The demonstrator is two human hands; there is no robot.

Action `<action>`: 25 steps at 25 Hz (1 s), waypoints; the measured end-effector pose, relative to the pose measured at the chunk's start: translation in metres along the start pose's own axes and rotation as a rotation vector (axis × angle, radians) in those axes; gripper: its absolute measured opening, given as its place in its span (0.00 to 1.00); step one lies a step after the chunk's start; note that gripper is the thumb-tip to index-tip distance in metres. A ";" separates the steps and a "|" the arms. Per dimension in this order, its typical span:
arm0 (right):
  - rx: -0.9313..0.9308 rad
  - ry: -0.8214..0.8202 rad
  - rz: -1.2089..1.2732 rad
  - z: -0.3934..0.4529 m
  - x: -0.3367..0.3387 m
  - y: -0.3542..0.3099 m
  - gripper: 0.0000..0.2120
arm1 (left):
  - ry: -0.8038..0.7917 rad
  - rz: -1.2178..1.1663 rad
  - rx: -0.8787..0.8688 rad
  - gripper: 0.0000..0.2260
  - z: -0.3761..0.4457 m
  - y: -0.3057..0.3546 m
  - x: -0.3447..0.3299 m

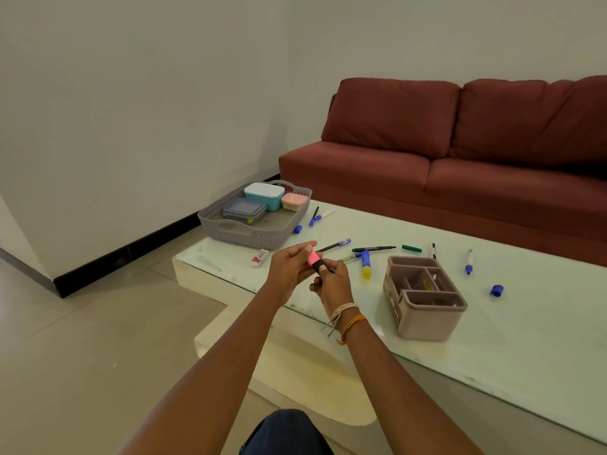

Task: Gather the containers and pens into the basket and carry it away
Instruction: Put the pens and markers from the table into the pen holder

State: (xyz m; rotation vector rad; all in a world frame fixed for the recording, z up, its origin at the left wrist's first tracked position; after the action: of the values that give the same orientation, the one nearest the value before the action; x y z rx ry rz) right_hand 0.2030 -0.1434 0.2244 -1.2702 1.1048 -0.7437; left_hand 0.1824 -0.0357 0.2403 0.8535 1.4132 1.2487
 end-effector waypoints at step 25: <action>0.279 0.371 -0.774 -0.021 0.134 -0.128 0.14 | -0.530 0.470 0.179 0.38 -0.010 -0.048 -0.124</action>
State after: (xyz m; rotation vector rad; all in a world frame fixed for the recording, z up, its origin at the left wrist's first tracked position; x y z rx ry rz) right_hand 0.2463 -0.2977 0.3201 -1.3411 0.7285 -1.7066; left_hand 0.2062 -0.1659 0.2215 1.5745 0.9275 1.1194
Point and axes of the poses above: each hand's wrist, its own z-axis towards the middle knuckle, its own x-axis out of the back of the hand, y = z × x, the point moved 6 cm from there along z, towards the middle knuckle, and after that the axes turned 7 degrees about -y, right-handed, at the moved point
